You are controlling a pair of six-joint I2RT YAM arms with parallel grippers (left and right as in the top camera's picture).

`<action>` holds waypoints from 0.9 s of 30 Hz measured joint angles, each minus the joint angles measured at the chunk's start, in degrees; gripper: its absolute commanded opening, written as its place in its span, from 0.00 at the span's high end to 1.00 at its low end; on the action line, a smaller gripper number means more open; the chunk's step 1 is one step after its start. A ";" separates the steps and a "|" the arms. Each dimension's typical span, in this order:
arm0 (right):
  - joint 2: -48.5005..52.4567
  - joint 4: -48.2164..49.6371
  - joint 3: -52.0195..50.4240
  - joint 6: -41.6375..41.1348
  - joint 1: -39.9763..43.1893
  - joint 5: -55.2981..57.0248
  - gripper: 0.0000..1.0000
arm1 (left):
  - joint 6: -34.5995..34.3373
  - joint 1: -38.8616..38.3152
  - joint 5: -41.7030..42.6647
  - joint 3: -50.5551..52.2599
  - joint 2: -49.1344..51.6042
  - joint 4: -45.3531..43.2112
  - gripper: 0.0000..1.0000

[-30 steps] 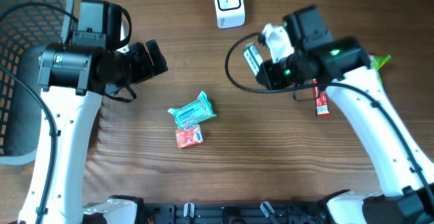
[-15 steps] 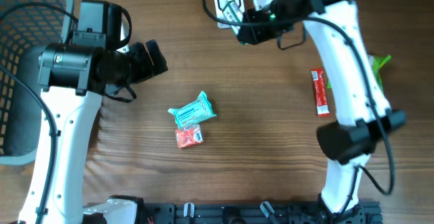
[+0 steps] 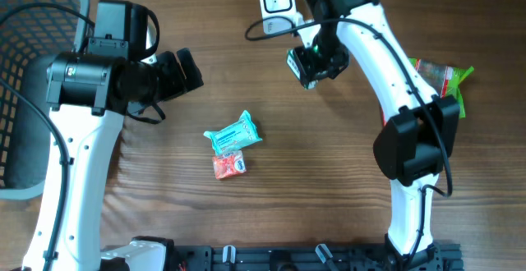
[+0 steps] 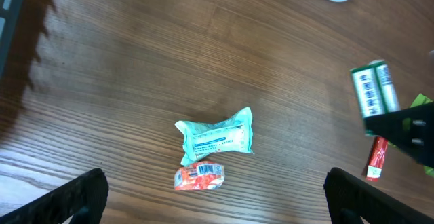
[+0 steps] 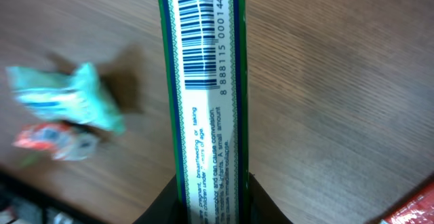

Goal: Scan the item barcode
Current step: 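Hold the green-white box up to the white scanner with the right gripper, then place the green-white box on the table right of centre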

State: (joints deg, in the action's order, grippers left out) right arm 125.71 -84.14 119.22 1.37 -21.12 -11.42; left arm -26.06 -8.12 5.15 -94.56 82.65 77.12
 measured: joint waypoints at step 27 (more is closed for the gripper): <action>-4.52 24.90 -26.21 -10.14 2.93 26.93 0.00 | 0.00 0.00 0.00 0.00 0.00 0.00 0.00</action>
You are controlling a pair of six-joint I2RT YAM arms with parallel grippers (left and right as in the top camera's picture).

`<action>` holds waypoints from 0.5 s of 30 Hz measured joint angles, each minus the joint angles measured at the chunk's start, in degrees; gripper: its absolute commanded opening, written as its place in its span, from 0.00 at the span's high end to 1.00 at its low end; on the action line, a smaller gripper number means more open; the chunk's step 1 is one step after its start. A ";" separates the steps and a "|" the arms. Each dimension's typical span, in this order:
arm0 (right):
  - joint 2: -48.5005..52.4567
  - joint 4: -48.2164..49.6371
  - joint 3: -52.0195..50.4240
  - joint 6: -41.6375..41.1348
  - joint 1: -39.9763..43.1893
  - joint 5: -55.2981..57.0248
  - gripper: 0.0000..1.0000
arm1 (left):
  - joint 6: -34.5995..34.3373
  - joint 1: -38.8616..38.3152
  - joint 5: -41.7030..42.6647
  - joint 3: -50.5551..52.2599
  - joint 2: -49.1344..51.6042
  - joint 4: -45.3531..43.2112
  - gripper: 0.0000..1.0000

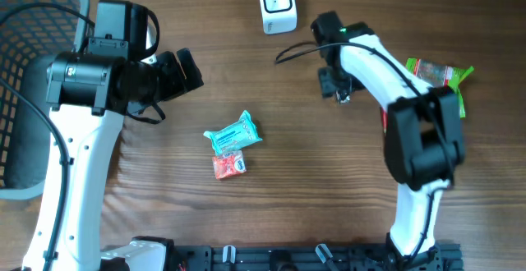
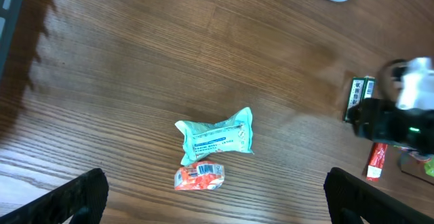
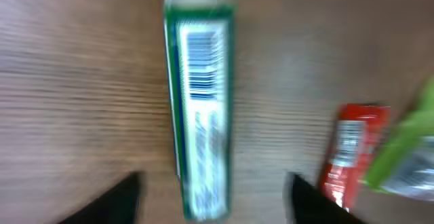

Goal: Scan the item barcode
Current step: 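Place the green-white box on the table right of centre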

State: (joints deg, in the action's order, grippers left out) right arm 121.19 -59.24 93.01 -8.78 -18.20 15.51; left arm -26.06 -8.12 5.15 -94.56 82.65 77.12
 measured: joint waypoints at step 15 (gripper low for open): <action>-6.80 3.54 -1.33 3.82 15.43 -18.53 0.95 | 0.00 0.00 0.00 0.00 0.00 0.00 0.00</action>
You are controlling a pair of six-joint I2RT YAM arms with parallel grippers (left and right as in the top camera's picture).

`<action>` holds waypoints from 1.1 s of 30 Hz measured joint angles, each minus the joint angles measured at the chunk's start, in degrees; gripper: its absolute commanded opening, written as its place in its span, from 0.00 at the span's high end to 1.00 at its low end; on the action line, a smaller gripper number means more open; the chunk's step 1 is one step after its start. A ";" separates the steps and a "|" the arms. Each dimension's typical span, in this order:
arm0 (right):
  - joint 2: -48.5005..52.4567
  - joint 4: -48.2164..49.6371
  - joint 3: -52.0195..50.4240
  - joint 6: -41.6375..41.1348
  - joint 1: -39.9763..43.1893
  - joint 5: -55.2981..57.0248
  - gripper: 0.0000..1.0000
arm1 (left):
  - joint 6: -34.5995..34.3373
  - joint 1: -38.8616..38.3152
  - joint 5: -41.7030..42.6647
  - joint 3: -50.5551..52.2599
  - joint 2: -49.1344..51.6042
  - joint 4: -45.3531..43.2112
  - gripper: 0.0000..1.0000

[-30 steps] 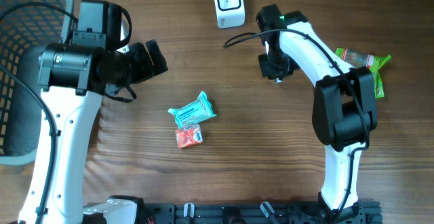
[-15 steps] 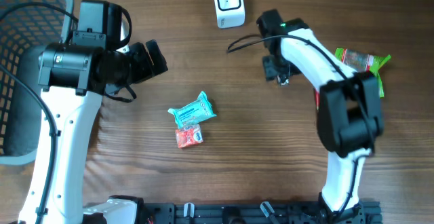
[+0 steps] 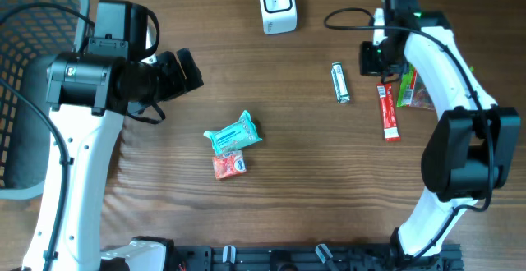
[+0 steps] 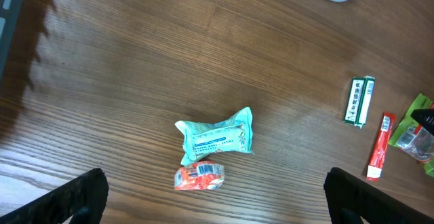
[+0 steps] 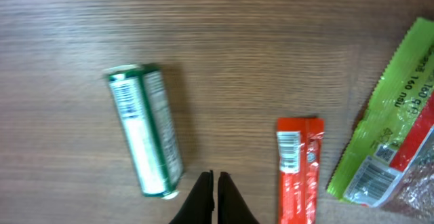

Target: Scan the item barcode

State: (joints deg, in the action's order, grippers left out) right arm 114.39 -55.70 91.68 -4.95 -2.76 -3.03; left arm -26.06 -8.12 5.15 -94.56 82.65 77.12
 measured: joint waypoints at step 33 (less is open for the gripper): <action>0.46 13.44 -11.39 2.84 -10.05 -14.32 0.70 | 0.00 0.00 0.00 0.00 0.00 0.00 0.00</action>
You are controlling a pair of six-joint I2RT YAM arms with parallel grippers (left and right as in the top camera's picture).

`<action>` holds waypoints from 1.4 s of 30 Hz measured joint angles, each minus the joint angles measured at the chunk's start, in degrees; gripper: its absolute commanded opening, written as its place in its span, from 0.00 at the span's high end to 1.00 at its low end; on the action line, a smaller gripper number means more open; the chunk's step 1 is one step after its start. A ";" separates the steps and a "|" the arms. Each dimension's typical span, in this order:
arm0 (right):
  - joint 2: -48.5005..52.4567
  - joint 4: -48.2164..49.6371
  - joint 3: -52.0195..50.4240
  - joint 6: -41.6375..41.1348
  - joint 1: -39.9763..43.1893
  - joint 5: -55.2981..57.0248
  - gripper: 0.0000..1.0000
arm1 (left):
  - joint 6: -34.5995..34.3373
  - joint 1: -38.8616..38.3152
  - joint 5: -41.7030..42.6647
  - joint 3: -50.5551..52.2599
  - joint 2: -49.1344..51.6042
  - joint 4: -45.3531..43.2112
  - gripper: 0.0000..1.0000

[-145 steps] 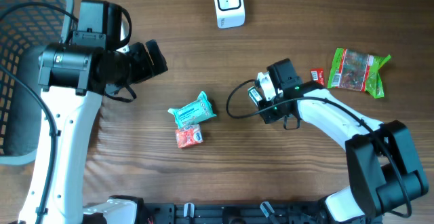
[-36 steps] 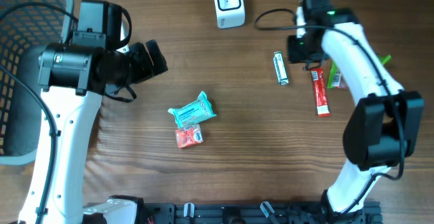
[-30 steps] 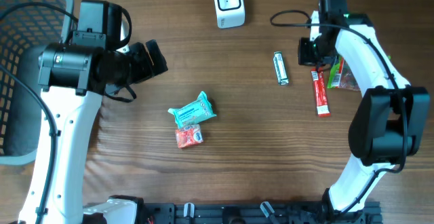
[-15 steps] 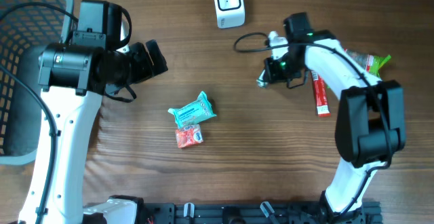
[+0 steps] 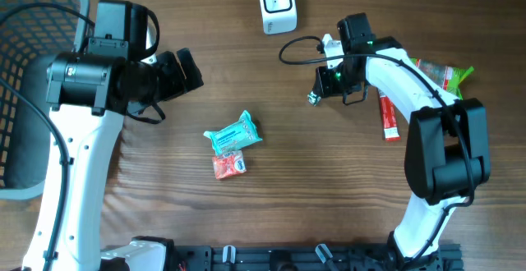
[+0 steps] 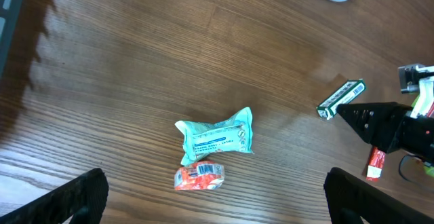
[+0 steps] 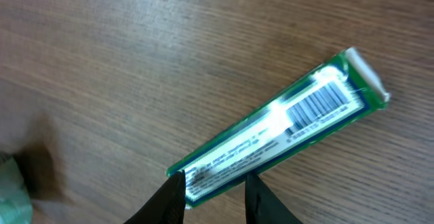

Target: Scan the item barcode

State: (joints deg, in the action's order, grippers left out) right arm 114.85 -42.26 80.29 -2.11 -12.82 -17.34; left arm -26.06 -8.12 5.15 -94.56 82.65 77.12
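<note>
A slim green box [image 7: 285,125] with a white label and barcode sits between the fingertips of my right gripper [image 7: 213,187], which is shut on its near end. In the overhead view the green box [image 5: 315,97] sticks out to the left of the right gripper [image 5: 327,89], below and right of the white scanner [image 5: 276,4]. The left wrist view shows the green box [image 6: 341,99] slanted over the wood. My left gripper [image 6: 217,207] hangs open high above the table, its fingers [image 6: 74,197] wide apart and holding nothing.
A teal packet [image 5: 233,133] and an orange packet [image 5: 229,164] lie mid-table. A red stick [image 5: 388,115] and a green snack bag [image 5: 436,74] lie at the right. A grey basket [image 5: 33,57] stands at the far left.
My right gripper was shut and empty over the red stick, with the green box lying flat to its left. It is now at the box and shut on its end; the box is slanted.
First my right gripper held the green box near the scanner, barcode in view. Then the box lay on the table under the open gripper. The gripper then stood shut to the right, away from the box. Now it holds the box again. The left arm stayed still.
</note>
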 measured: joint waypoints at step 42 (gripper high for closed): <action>-4.35 3.58 -4.83 -6.29 2.03 -0.07 0.65 | 0.00 0.00 0.00 0.00 0.00 0.00 0.00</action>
State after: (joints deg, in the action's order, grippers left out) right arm 110.50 -38.68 75.46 -8.40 -10.79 -17.41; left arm -26.06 -8.12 5.15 -94.56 82.65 77.12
